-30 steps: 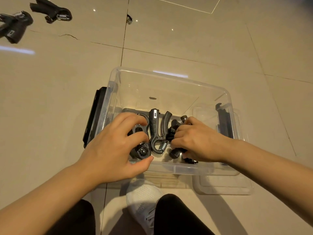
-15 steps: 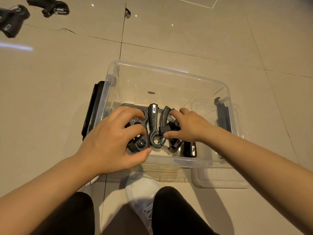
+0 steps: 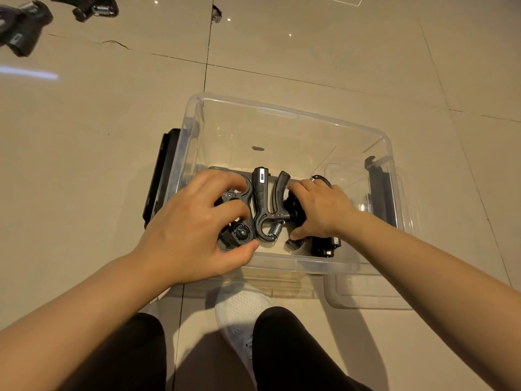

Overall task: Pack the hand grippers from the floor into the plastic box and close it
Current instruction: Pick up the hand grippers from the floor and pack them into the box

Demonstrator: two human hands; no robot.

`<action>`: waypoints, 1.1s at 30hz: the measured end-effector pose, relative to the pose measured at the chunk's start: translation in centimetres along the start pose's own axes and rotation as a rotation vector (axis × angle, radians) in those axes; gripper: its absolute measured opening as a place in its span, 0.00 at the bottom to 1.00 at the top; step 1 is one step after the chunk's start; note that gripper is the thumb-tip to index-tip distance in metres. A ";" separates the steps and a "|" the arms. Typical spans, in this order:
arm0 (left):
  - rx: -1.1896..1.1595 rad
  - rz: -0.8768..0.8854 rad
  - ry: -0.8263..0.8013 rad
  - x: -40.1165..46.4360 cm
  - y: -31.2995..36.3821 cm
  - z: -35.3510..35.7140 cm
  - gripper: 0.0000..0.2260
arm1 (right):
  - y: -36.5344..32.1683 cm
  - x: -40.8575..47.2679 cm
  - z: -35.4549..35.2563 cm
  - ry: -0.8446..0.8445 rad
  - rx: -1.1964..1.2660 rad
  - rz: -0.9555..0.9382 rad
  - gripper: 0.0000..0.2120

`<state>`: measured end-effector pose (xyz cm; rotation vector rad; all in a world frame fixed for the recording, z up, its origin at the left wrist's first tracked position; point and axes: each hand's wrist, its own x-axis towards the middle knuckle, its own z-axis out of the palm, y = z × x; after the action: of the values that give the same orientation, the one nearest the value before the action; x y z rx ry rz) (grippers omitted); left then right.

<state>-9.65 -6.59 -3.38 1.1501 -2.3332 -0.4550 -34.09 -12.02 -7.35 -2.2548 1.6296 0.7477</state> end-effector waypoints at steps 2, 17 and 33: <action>-0.001 0.000 0.008 0.0 0.0 -0.1 0.15 | 0.2 -0.4 0.3 -0.008 -0.006 -0.008 0.45; 0.005 -0.004 -0.009 0.0 0.1 0.0 0.14 | 1.4 -1.1 1.5 0.044 0.034 0.065 0.38; 0.014 -0.006 -0.015 0.0 0.0 -0.1 0.16 | 2.1 0.2 2.1 0.109 0.094 0.136 0.21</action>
<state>-9.61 -6.65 -3.30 1.1641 -2.3499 -0.4515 -36.59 -11.85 -9.05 -2.1713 1.8430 0.5754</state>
